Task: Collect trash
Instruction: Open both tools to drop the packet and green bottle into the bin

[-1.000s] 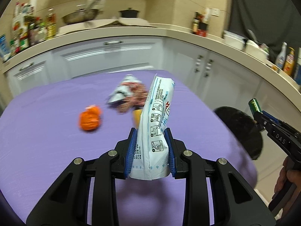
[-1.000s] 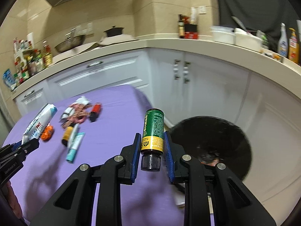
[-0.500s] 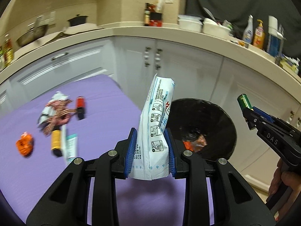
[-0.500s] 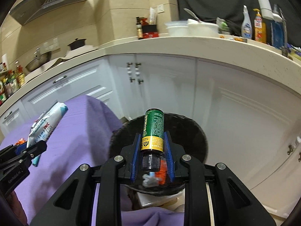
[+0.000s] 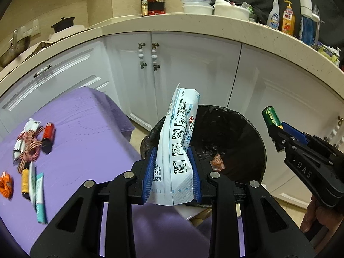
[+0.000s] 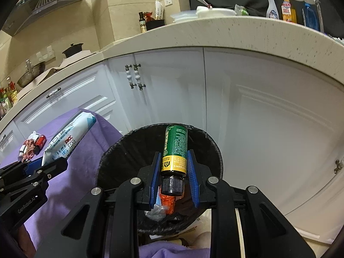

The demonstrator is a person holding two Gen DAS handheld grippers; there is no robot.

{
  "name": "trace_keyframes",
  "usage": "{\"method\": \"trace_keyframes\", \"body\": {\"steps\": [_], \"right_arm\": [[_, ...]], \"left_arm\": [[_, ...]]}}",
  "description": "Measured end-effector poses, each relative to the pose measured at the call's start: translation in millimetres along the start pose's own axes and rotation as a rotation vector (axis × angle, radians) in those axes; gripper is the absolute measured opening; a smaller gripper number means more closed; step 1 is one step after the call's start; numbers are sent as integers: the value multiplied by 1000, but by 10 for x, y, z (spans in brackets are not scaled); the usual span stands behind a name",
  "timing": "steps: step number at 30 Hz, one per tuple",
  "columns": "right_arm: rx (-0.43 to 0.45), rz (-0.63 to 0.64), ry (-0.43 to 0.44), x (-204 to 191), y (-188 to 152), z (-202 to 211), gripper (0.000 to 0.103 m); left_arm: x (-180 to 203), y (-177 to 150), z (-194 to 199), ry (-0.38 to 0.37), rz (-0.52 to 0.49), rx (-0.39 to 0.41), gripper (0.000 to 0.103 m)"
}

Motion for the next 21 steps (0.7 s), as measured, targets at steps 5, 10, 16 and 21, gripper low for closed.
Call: {"method": "trace_keyframes", "body": {"steps": [5,10,16,21], "right_arm": [[-11,-10,-4,83,-12,-110,25],[-19,-21,-8,148,-28,-201,25],[-21,-49,-12,231,-35,-255,35],[-11,-53,-25,240,-44,-192,44]], "left_arm": [[90,66,-180,3,-6,-23,29],[153,104,-294,3,-20,-31,31],[193,92,-382,3,-14,-52,53],[140,101,-337,-1,2,-45,55]]}}
Point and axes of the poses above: each gripper's, at about its wrist camera, not at the fingertips, and z roughly against the way its jaws point, x to its right, y to its top, the point moved 2 cm from there along -z, roughly the way its jaws point, and after that the axes turned 10 degrees about y, right-handed, at the moved point
